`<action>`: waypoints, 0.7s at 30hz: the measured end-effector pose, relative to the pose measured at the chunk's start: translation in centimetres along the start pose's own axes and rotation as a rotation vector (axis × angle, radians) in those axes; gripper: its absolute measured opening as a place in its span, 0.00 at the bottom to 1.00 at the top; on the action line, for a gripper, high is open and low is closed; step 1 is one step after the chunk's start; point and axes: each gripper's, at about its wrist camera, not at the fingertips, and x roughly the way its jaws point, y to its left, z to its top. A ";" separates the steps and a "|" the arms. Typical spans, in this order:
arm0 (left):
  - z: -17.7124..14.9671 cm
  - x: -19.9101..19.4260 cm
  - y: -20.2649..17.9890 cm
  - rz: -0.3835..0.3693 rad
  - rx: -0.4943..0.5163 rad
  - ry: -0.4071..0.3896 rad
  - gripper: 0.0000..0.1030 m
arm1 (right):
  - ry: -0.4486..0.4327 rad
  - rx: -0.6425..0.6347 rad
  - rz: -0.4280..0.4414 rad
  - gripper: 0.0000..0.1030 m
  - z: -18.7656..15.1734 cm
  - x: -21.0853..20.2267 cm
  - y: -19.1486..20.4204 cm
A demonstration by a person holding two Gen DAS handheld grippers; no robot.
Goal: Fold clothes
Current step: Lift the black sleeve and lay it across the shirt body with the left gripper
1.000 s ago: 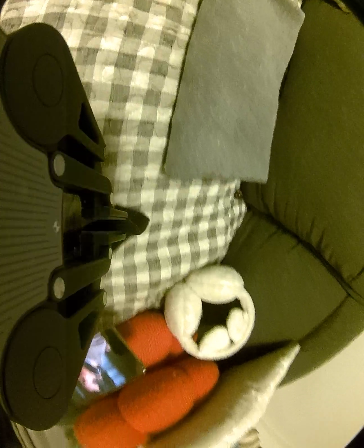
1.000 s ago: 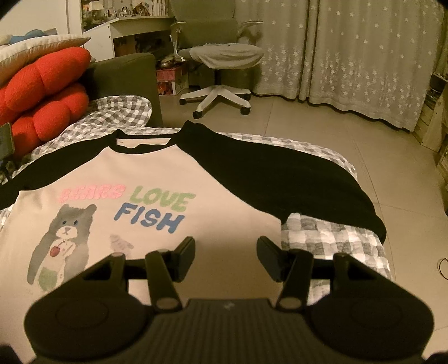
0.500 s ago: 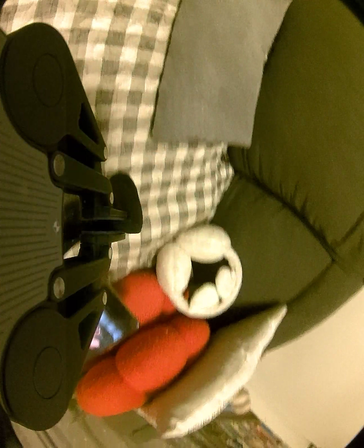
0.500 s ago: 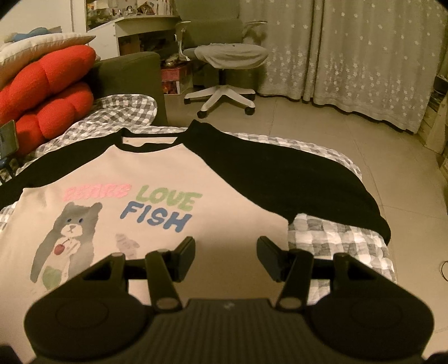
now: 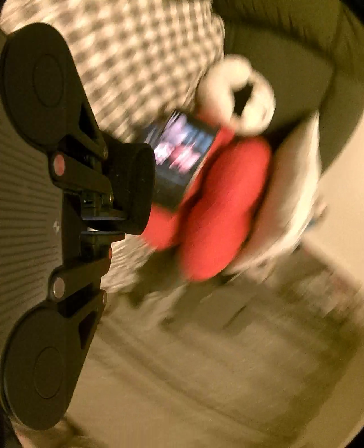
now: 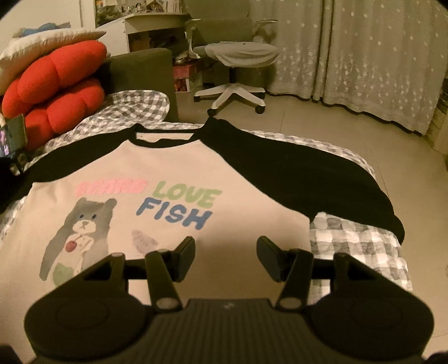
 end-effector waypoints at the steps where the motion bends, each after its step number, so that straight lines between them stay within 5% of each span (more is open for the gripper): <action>1: -1.1 0.5 -1.5 -0.011 0.049 0.033 0.05 | 0.002 -0.001 -0.001 0.50 0.0 0.1 0.0; 4: -4.6 2.0 -5.3 -0.032 0.207 0.128 0.05 | 0.007 -0.003 -0.005 0.50 -0.1 0.2 0.0; 8: -9.0 3.7 -8.4 0.035 0.451 0.282 0.11 | 0.015 -0.019 -0.010 0.51 -0.3 0.4 0.2; 10: -10.0 4.2 -8.5 0.055 0.496 0.325 0.13 | 0.020 -0.031 -0.010 0.51 -0.4 0.6 0.4; 16: -6.6 2.8 -6.3 -0.039 0.315 0.365 0.28 | 0.019 -0.050 0.016 0.53 -0.5 0.5 1.1; 21: -2.0 1.1 -2.0 -0.036 0.086 0.297 0.34 | 0.021 -0.063 0.038 0.53 -0.6 0.4 1.9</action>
